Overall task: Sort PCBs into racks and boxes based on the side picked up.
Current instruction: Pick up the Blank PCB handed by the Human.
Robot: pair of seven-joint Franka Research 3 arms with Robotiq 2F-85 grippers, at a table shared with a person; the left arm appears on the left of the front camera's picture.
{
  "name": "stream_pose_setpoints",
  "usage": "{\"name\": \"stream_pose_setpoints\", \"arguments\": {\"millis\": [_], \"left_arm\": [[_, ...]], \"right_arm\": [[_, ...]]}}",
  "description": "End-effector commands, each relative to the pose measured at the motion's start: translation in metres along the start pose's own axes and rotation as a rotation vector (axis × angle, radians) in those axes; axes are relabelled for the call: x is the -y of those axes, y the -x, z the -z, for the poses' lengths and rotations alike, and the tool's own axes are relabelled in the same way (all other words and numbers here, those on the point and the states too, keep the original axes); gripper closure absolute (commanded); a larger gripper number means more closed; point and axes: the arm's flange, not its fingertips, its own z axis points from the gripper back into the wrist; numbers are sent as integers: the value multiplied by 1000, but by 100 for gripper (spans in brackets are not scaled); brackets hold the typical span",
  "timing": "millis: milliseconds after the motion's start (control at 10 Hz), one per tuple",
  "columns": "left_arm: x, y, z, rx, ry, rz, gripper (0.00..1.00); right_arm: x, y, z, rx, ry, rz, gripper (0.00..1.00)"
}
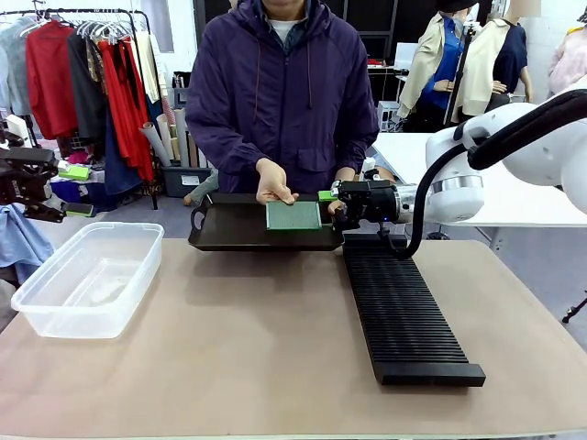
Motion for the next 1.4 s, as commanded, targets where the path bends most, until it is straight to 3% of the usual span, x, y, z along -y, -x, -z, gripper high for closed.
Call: {"name": "stream_pose_setpoints", "arguments": {"millis": [0, 300, 400, 800, 900, 1300], "left_arm": [[1, 0, -1, 1, 0, -8, 0], [1, 0, -1, 1, 0, -8, 0], [1, 0, -1, 1, 0, -8, 0], [1, 0, -1, 1, 0, -8, 0], [1, 0, -1, 1, 0, -8, 0], [1, 0, -1, 1, 0, -8, 0]], "right_arm": [[5, -8, 13, 60, 9, -27, 0], [7, -10, 26, 47, 11, -31, 0], [8, -10, 27, 41, 12, -23, 11], [8, -14, 31, 10, 6, -6, 91], [8, -16, 32, 2, 7, 1, 100], [13, -19, 34, -15, 0, 38, 100]]}}
